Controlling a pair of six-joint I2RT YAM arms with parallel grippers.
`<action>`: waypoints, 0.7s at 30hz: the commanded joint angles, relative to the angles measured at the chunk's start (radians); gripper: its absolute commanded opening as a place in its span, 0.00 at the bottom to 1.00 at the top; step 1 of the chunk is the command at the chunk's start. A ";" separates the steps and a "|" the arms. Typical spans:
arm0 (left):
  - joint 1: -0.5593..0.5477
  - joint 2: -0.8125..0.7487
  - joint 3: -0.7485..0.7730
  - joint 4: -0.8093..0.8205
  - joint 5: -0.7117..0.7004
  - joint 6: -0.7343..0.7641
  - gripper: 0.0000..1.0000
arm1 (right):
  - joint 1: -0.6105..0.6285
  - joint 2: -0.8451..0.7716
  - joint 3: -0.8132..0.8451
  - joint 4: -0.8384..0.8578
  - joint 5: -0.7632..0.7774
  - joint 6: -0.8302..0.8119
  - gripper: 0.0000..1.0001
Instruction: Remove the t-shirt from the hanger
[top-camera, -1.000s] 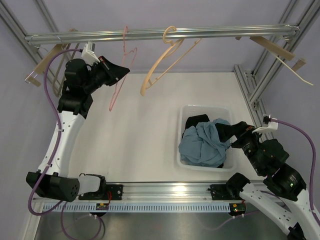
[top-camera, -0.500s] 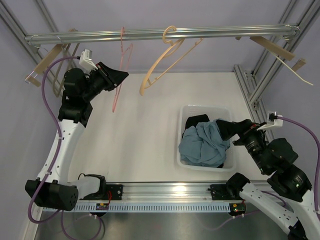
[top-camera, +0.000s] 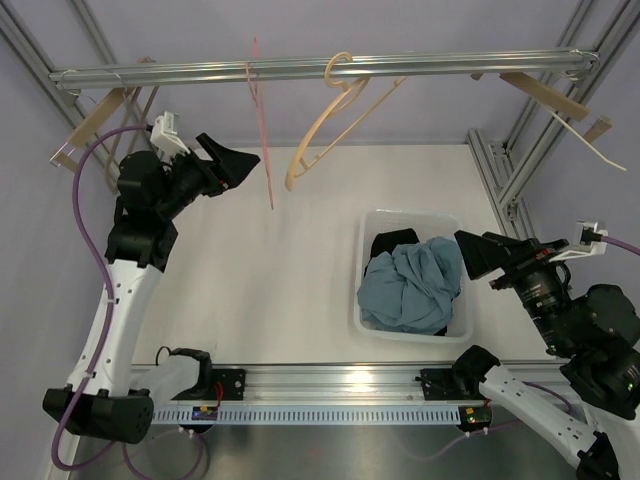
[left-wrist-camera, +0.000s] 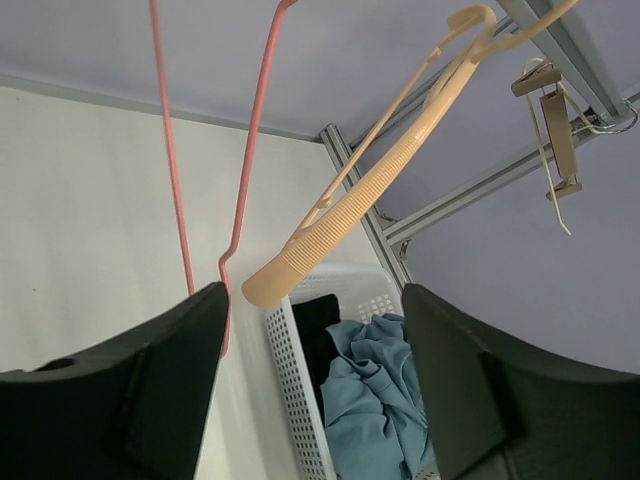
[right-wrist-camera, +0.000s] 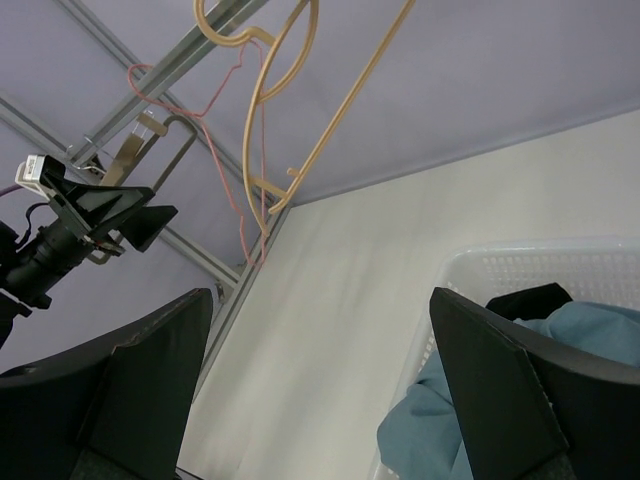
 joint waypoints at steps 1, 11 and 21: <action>0.005 -0.073 0.018 -0.016 -0.028 0.050 0.85 | 0.001 0.018 0.070 -0.008 -0.031 -0.058 1.00; 0.003 -0.483 -0.177 -0.127 0.136 0.060 0.99 | 0.001 -0.075 0.235 -0.060 -0.105 -0.194 0.99; 0.003 -0.852 -0.329 -0.322 0.139 0.076 0.99 | 0.000 -0.221 0.085 -0.112 -0.014 -0.175 1.00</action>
